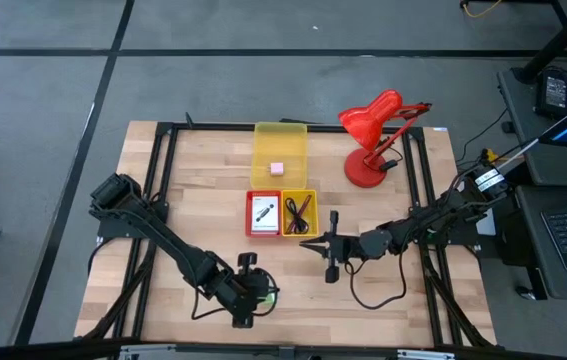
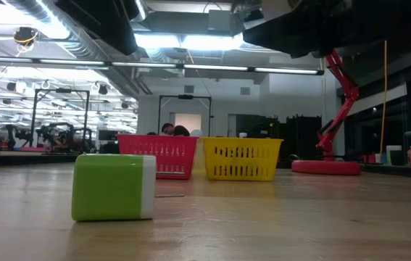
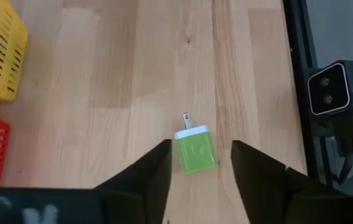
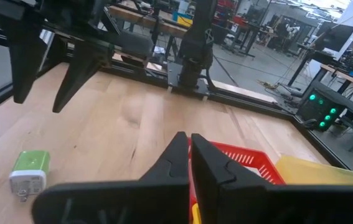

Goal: Pick and place items into bin
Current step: Put the green charger adapter into the transparent yellow container

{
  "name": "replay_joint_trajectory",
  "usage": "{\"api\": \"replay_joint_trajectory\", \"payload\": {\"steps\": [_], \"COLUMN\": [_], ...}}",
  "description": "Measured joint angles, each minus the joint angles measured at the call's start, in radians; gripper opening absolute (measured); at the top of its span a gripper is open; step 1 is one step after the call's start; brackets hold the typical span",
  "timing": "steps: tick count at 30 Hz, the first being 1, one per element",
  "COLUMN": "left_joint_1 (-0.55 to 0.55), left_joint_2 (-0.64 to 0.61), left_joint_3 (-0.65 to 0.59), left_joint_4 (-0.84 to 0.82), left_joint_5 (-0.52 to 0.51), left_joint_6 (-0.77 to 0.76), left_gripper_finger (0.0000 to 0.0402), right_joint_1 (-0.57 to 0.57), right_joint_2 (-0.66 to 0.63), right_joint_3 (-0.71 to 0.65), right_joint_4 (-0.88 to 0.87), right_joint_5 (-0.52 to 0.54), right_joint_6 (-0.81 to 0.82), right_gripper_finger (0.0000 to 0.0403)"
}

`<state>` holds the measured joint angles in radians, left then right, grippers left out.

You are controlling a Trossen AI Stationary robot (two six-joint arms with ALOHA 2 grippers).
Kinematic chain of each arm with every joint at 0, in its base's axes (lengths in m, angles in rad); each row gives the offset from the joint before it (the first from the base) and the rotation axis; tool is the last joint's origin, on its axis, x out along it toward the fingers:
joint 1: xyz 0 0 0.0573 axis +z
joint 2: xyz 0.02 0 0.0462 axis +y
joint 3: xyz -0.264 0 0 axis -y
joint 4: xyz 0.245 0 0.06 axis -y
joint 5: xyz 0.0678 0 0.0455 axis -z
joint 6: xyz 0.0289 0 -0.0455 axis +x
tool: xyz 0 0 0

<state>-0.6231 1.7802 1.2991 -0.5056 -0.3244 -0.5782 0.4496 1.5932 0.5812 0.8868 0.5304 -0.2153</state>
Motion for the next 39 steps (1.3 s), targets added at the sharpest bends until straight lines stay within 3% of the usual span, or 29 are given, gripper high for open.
{"api": "replay_joint_trajectory", "payload": {"steps": [9,21,39], "left_joint_1": [0.000,-0.009,-0.033], "left_joint_2": [0.003,0.003,0.085], "left_joint_3": [0.000,0.000,0.000], "left_joint_4": [0.014,0.016,0.085], "left_joint_5": [-0.057,-0.139,-0.100], "left_joint_6": [-0.039,-0.119,-0.109], "left_gripper_finger": [0.0206,0.0207,0.0207], "right_joint_1": [0.000,0.000,0.000], "right_joint_2": [0.000,0.000,0.000], "right_joint_3": [0.000,0.000,0.000], "right_joint_4": [-0.002,-0.003,-0.011], "right_joint_5": [0.000,0.000,0.000], "right_joint_6": [-0.001,-0.002,-0.002], "right_gripper_finger": [0.0005,0.0005,0.0005]}}
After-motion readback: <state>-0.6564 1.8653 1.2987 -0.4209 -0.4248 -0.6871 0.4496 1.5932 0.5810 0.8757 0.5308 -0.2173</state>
